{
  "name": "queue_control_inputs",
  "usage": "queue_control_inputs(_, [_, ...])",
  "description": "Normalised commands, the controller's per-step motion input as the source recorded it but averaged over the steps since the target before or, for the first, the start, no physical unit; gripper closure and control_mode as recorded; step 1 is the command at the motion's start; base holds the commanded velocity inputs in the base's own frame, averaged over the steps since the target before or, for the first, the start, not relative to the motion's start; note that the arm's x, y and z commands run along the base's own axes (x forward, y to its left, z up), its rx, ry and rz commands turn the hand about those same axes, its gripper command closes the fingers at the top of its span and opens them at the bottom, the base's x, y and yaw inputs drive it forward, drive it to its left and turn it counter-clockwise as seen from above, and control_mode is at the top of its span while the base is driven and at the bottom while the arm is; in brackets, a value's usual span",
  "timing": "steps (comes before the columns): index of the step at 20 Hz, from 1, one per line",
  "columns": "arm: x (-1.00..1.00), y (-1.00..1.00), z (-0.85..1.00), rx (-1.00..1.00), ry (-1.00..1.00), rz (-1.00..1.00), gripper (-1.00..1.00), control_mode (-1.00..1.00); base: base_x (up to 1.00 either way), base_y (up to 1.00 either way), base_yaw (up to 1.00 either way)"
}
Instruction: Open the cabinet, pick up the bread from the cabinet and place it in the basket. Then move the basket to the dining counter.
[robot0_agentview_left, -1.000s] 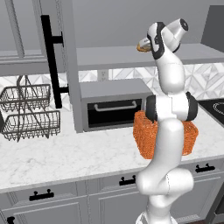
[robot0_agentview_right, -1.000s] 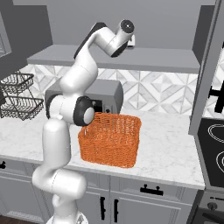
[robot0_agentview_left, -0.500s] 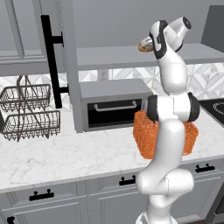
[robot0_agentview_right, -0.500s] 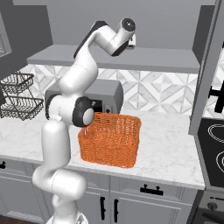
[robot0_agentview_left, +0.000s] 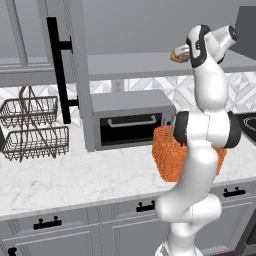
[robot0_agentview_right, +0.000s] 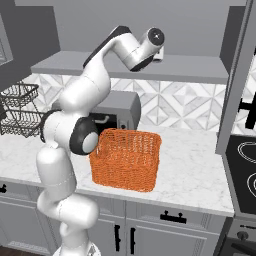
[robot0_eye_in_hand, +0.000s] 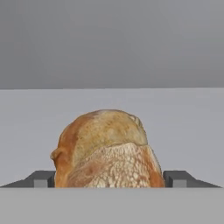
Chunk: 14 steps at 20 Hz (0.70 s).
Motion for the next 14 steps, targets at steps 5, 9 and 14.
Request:
queue_control_inputs(5, [-0.99, -0.16, 0.35, 0.01, 0.00, -0.10, 1.00, -1.00, 0.00, 0.00, 0.00])
queue_control_inputs(9, [-1.00, 0.00, 0.28, 0.00, 0.00, -0.10, 1.00, -1.00, 0.00, 0.00, 0.00])
queue_control_inputs(14, [-1.00, 0.06, 0.02, 0.00, 0.00, -0.11, 1.00, -1.00, 0.00, 0.00, 0.00])
